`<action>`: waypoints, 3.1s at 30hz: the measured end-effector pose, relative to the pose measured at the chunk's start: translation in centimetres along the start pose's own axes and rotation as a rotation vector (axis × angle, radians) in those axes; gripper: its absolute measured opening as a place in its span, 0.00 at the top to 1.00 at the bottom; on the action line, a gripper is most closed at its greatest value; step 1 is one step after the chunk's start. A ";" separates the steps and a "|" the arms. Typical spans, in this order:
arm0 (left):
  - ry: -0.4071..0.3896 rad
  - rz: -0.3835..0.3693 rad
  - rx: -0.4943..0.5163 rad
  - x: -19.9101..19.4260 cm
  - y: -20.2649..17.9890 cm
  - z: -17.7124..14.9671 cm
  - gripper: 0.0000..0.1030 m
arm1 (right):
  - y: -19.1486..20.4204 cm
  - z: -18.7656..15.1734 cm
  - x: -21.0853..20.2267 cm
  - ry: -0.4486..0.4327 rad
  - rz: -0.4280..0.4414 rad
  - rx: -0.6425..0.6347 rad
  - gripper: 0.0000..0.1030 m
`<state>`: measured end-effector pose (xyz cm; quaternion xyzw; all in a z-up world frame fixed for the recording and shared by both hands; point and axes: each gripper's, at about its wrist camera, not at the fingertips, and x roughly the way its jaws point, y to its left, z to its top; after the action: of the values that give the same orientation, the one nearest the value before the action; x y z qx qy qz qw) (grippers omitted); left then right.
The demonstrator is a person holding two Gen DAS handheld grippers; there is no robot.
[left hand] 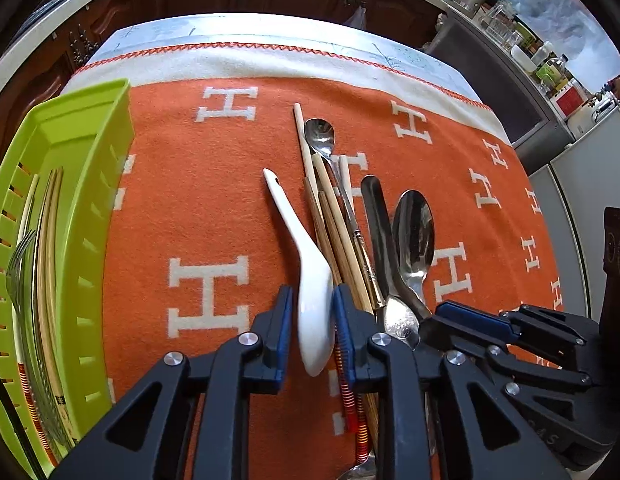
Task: Organize utensils
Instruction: 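Grasp the white ceramic spoon with left while right grasps the bent steel spoon, then lower the white spoon into the tray with left while right carries the bent spoon there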
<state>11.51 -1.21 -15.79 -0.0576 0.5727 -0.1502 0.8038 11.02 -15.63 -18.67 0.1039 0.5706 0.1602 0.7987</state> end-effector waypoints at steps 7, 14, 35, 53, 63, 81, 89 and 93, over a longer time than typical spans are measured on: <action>-0.012 -0.003 -0.010 -0.1 0.3 -0.3 0.95 | 0.0 0.1 1.1 0.021 -0.020 -0.022 0.90; -0.049 0.025 -0.011 -3.1 0.7 -0.6 0.95 | 0.2 0.7 1.6 0.049 -0.031 -0.052 0.90; -0.108 0.315 0.033 -12.2 9.5 -2.7 0.95 | 1.1 0.9 -4.0 -0.067 0.006 0.071 0.99; -0.216 0.371 -0.071 -15.8 13.1 -1.3 0.63 | 15.0 5.6 -4.8 -0.095 0.081 0.059 0.99; -0.186 0.525 -0.189 -14.4 17.4 -0.2 0.56 | 19.5 9.4 2.8 -0.043 0.059 0.112 0.99; -0.152 0.485 -0.211 -12.5 18.3 -0.1 0.53 | 18.6 10.9 5.4 -0.046 0.002 0.141 0.94; -0.167 0.432 -0.173 -13.4 15.6 -0.2 0.53 | 16.9 9.3 1.6 -0.057 -0.015 0.083 0.94; -0.171 0.388 -0.141 -13.8 13.5 -0.4 0.51 | 15.5 7.9 -0.6 -0.062 -0.027 0.054 0.94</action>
<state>9.40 15.83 -7.02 -0.0149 0.5117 0.0533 0.8574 16.24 -1.36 -10.19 0.1226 0.5512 0.1309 0.8149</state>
